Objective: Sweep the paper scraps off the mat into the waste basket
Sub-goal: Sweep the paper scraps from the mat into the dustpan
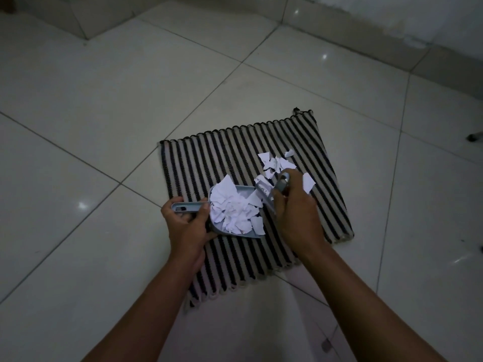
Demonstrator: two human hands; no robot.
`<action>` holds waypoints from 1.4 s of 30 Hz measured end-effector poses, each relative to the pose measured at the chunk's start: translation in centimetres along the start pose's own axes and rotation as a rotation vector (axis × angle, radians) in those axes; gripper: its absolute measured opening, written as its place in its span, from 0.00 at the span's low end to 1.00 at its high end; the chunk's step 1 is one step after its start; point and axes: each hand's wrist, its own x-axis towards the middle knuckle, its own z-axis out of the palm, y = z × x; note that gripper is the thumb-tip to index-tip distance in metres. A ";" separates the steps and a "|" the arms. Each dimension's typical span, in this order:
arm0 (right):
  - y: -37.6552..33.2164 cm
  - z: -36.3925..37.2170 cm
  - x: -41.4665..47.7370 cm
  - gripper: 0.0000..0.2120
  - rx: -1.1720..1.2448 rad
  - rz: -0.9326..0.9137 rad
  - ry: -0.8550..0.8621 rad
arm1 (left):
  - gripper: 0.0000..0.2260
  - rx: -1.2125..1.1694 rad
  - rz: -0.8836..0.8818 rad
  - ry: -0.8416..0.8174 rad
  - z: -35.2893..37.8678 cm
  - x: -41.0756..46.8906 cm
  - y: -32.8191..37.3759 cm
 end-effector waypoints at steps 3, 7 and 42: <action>-0.7 0.5 -0.8 0.08 -0.025 -0.024 -0.101 | 0.23 -0.008 0.005 0.008 -0.2 0.1 0.1; -1.0 -0.6 -0.9 0.11 0.081 -0.013 -0.022 | 0.22 -0.028 0.007 0.007 -0.5 0.0 0.1; 1.0 -2.4 2.3 0.12 -0.074 0.066 0.177 | 0.22 -0.016 0.012 0.057 0.3 -0.2 0.1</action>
